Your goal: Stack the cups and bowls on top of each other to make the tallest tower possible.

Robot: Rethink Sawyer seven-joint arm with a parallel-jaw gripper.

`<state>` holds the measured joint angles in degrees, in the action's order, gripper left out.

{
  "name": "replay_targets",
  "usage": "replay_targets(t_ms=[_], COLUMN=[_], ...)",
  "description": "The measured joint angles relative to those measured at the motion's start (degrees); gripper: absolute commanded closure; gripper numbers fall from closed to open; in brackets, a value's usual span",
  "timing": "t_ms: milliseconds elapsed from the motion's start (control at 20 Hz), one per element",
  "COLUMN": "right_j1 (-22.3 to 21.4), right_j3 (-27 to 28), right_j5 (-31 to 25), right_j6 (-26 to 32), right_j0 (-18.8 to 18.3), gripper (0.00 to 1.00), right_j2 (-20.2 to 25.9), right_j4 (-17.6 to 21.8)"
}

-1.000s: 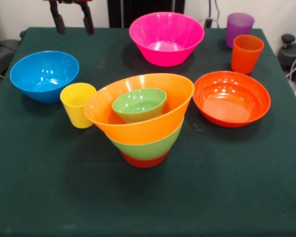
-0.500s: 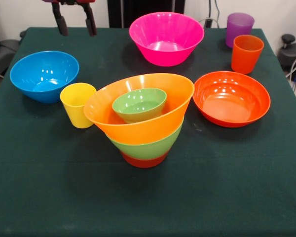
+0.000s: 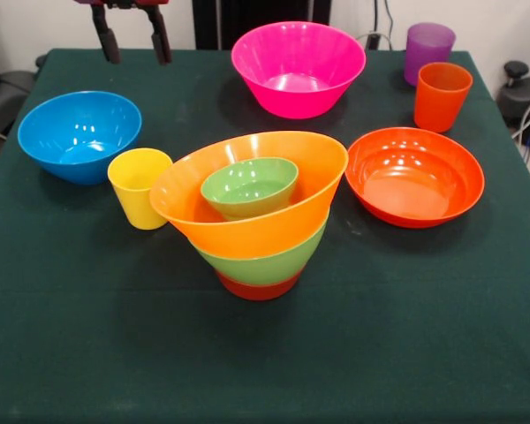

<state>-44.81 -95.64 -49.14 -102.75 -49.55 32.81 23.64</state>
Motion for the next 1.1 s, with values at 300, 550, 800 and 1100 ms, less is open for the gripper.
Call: replay_targets(t_ms=[300, 550, 800, 1100], right_j1=[0.00, 0.01, 1.30, 5.01], right_j3=[-0.10, -0.64, -1.25, -1.63], right_j5=[0.01, 0.01, 0.59, 4.52], right_j6=[0.00, 0.00, 0.00, 0.00], right_j0=[-1.67, -3.56, -5.00, -5.39], gripper=[0.00, 0.00, 0.00, 0.00], right_j2=[0.05, 0.04, 0.04, 0.04], right_j4=[0.00, 0.20, 2.47, 5.99])
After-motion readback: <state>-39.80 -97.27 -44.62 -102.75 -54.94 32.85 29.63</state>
